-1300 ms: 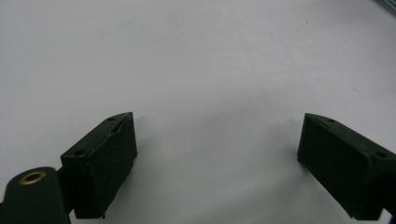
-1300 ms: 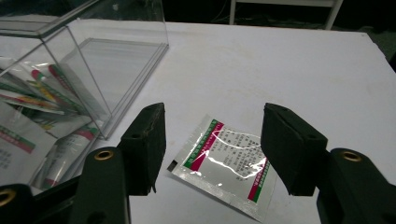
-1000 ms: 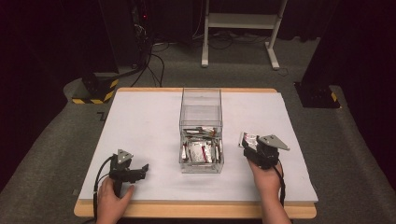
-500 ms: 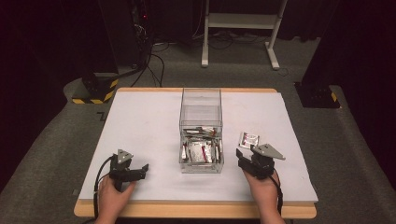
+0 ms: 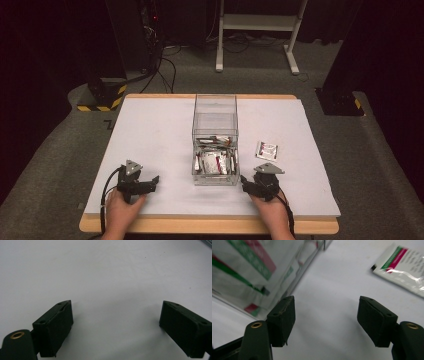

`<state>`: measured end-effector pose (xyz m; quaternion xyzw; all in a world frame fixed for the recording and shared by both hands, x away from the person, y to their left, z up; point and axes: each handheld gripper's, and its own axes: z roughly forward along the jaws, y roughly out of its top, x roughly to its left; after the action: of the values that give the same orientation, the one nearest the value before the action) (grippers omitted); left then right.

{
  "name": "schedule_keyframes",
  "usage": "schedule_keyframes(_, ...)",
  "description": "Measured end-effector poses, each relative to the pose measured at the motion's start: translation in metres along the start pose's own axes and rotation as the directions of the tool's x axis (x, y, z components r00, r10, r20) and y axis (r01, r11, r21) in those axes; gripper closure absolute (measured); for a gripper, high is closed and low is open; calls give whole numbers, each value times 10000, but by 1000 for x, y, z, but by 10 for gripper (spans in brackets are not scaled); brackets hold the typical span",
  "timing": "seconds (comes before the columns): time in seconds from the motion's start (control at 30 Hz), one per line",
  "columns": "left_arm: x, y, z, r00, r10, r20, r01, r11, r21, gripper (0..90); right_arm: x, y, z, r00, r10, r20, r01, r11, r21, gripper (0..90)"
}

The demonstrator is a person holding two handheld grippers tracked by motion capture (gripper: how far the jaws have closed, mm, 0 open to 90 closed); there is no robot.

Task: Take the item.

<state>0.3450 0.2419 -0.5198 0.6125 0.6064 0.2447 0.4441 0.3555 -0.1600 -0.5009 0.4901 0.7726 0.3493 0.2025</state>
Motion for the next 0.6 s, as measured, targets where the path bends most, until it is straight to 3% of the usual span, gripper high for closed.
schedule_keyframes(0.1,0,0,0,10000,-12,1,12,10000,-10,118,4,-1,4,9992,-345,194,341,9993,176,321)
schedule_keyframes(0.6,0,0,0,10000,12,-7,-12,10000,-4,118,4,-1,4,9990,-385,231,382,9992,155,320)
